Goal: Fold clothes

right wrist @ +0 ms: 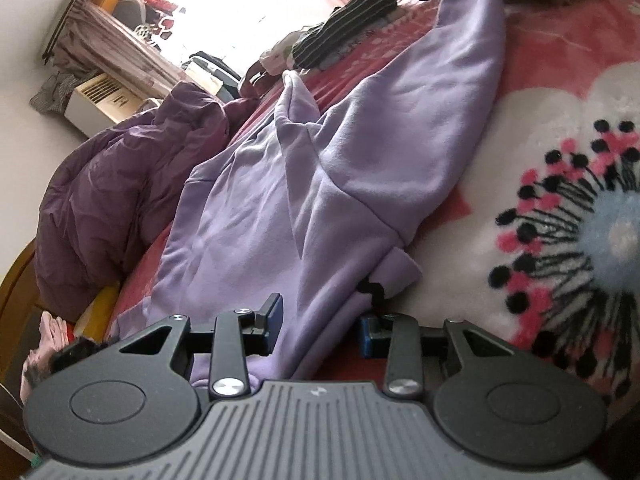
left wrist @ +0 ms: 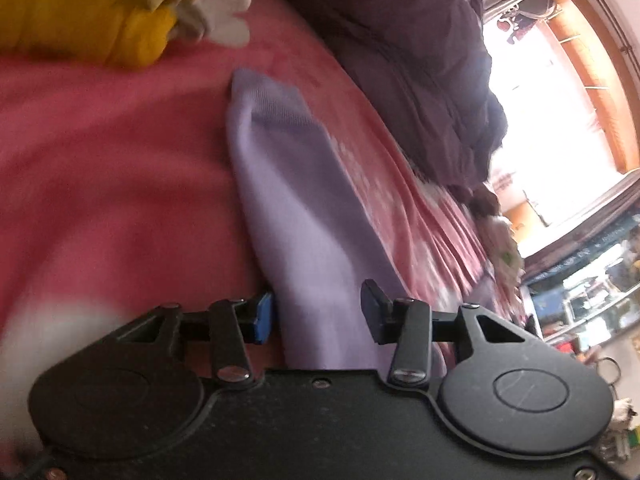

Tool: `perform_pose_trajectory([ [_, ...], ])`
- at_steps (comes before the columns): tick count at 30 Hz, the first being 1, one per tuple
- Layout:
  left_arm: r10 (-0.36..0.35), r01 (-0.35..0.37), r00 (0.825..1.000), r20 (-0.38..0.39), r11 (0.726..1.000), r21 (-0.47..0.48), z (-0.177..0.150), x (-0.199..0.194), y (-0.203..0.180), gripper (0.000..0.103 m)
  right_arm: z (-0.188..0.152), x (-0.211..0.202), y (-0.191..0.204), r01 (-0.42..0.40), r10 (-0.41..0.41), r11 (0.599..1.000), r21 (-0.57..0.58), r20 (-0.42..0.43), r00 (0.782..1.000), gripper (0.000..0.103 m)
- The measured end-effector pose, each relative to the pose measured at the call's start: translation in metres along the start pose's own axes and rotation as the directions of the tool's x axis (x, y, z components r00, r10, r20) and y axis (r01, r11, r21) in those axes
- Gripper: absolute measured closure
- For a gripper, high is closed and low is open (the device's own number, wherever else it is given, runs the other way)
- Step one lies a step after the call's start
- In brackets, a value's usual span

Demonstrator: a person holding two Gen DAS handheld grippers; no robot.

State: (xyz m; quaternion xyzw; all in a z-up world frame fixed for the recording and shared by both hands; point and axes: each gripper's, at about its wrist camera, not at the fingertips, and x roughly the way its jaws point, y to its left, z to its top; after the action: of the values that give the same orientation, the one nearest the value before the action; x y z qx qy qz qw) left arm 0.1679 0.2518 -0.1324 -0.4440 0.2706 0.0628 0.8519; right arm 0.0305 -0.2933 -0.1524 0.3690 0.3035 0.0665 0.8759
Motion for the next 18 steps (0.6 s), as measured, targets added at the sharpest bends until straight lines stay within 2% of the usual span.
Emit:
perform_pose_trajectory([
  [2,0.010,-0.011,1.000,0.014,1.000,0.008,0.015,0.012,0.000,0.061,-0.001,0.001,-0.002,-0.010,0.010,1.000,-0.015,0.000,1.000,0.065],
  [3,0.016,-0.016,1.000,0.021,1.000,0.013,0.022,0.017,0.000,0.067,-0.001,0.001,-0.003,-0.015,0.015,1.000,-0.021,0.001,1.000,0.065],
  [4,0.021,-0.022,0.999,0.029,1.000,0.017,0.030,0.023,0.001,0.078,-0.002,0.002,-0.004,-0.017,0.017,0.999,-0.027,0.004,1.000,0.065],
  [5,0.038,-0.039,0.999,0.036,0.998,0.040,0.035,0.027,0.000,0.101,-0.003,0.002,-0.004,-0.017,0.017,0.999,-0.035,0.007,1.000,0.066],
  [7,0.046,-0.049,0.998,0.048,0.997,0.058,0.041,0.029,0.000,0.101,-0.003,0.003,-0.003,-0.010,0.011,0.998,-0.054,0.012,1.000,0.066],
  [11,0.058,-0.071,0.985,0.163,0.995,0.070,0.046,-0.005,0.008,0.101,-0.004,0.004,-0.002,0.004,-0.003,0.999,-0.051,0.026,1.000,0.069],
  [12,0.056,-0.068,0.985,0.161,0.995,0.070,0.046,-0.010,0.011,0.101,-0.004,0.004,-0.003,0.006,-0.005,0.999,-0.043,0.030,1.000,0.071],
  [16,0.132,-0.145,0.985,0.115,0.984,0.107,0.039,-0.008,0.021,0.097,-0.006,0.004,-0.002,0.015,-0.014,0.999,-0.047,0.034,0.999,0.073],
  [18,0.147,-0.160,0.984,0.102,0.978,0.132,0.037,-0.003,0.023,0.087,-0.005,0.003,-0.002,0.020,-0.019,0.999,-0.038,0.033,0.999,0.072],
])
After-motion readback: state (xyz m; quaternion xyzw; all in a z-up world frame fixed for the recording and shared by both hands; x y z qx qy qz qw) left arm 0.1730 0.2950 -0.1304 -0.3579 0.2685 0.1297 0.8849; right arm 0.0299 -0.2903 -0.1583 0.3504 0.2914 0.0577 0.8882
